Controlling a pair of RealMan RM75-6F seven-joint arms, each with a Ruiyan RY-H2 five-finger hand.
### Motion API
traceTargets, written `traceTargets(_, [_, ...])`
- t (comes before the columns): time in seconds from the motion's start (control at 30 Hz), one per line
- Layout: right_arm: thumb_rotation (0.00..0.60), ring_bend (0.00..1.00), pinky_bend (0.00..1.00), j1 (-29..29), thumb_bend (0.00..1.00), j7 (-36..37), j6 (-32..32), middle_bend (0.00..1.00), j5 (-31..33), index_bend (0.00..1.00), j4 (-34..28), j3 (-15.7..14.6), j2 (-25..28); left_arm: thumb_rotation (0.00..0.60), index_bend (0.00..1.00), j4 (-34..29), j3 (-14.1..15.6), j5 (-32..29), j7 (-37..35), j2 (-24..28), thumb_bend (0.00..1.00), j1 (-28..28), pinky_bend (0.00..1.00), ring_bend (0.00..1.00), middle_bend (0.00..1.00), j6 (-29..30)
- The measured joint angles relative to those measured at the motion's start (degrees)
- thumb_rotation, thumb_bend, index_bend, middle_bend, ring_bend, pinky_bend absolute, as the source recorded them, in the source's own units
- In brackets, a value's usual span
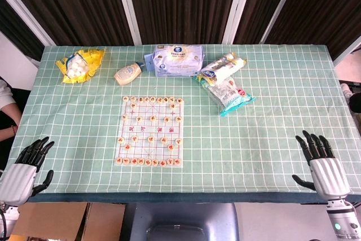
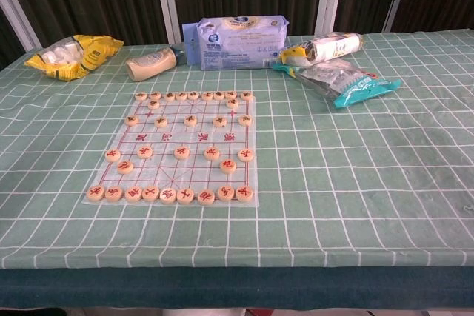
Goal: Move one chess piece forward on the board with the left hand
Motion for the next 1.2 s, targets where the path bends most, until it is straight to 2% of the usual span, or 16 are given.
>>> traceTargets(0.13, [0.6,0.0,0.0,0.0,0.16,0.2,0.0,0.0,-0.1,0.0,0.1,0.0,0.1,0.6,0.0,0.1,0.3,0.7,-0.4,0.0,0.47,-0.3,0.15,0.0,0.0,-0.3])
traceTargets(0.17, [0.6,0.0,0.0,-0.1,0.16,0.2,0.0,0.0,-0.1,0.0,0.1,-0.1,0.2,0.6,0.0,0.1,0.4,1.1,-0.6,-0.1,0.47,-0.6,0.17,0.02,0.01,-0.6])
traceTargets(0.2, [0.6,0.0,0.0,-0.1,0.16,0.4,0.0,0.0,-0.1,0.0,0.0,-0.1,0.2,0.6,0.0,0.1,0.5,1.5,-0.8,-0.2,0.47,-0.9,0.23,0.09,0.08,-0.8])
traceTargets(0.27, [0.6,0.0,0.0,-0.3,0.16,1.0,0.4,0.0,-0.2,0.0,0.0,-0.1,0.4,0.6,0.0,0.4,0.4,2.4,-1.5,-1.1,0.47,-1.6,0.54,0.41,0.35,-1.1])
traceTargets(0.33, [0.6,0.0,0.0,-0.4,0.16,1.3,0.6,0.0,-0.3,0.0,0.1,-0.1,0.5,0.6,0.01,0.9,0.2,3.2,-2.8,-2.4,0.47,-2.4,0.9,0.73,0.64,-1.2])
traceTargets(0.4, [0.6,0.0,0.0,-0.5,0.16,1.7,0.6,0.0,-0.3,0.0,0.2,-0.2,0.7,0.6,0.05,1.9,0.1,4.1,-5.2,-4.3,0.47,-3.7,0.98,0.82,0.74,-1.8])
traceTargets(0.53, [0.6,0.0,0.0,-0.4,0.16,2.4,0.3,0.0,0.0,0.0,0.4,-0.1,0.8,0.6,0.17,3.6,-0.7,5.5,-7.5,-8.8,0.47,-7.1,1.0,0.97,0.92,-4.1])
traceTargets(0.63, [0.6,0.0,0.0,-0.3,0.16,2.3,0.0,0.0,0.3,0.0,0.5,0.0,0.7,0.6,0.25,4.0,-1.5,5.5,-7.0,-11.7,0.47,-9.4,1.0,1.0,0.99,-6.8])
traceTargets(0.87, [0.6,0.0,0.0,0.0,0.16,1.6,-0.8,0.0,0.3,0.0,0.5,-0.2,0.4,0.6,0.35,2.6,-4.0,-0.3,-0.5,-15.9,0.47,-13.2,1.0,1.0,1.0,-14.4])
traceTargets(1.1, [0.6,0.0,0.0,0.5,0.16,1.0,-2.2,0.0,0.4,0.0,0.6,-0.5,0.0,0.6,0.38,2.1,-8.3,-9.2,6.8,-21.3,0.45,-16.0,1.0,1.0,1.0,-18.3])
traceTargets(1.2, [0.6,0.0,0.0,0.6,0.16,0.9,-2.4,0.0,0.7,0.0,0.6,-0.4,-0.1,0.6,0.34,2.5,-9.6,-12.8,10.1,-23.4,0.43,-17.0,1.0,1.0,1.0,-19.6])
